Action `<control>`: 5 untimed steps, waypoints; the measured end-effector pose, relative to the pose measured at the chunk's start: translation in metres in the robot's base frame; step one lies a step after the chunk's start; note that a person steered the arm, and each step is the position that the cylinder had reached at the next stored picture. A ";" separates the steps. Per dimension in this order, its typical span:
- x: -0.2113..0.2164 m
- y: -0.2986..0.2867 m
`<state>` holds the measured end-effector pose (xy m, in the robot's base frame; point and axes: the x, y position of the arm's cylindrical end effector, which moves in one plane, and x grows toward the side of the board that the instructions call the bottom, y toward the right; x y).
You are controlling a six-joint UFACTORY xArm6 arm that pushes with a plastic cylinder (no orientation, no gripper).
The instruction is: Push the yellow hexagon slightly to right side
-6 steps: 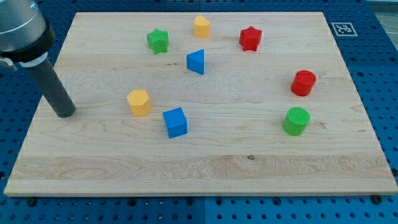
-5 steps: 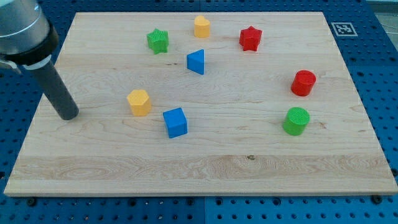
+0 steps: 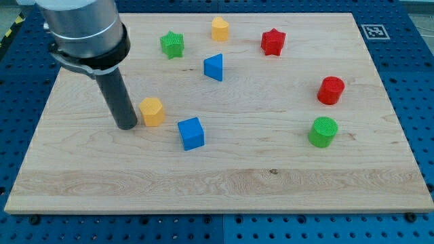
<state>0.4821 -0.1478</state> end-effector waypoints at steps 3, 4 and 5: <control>-0.037 0.020; -0.037 0.020; -0.033 0.019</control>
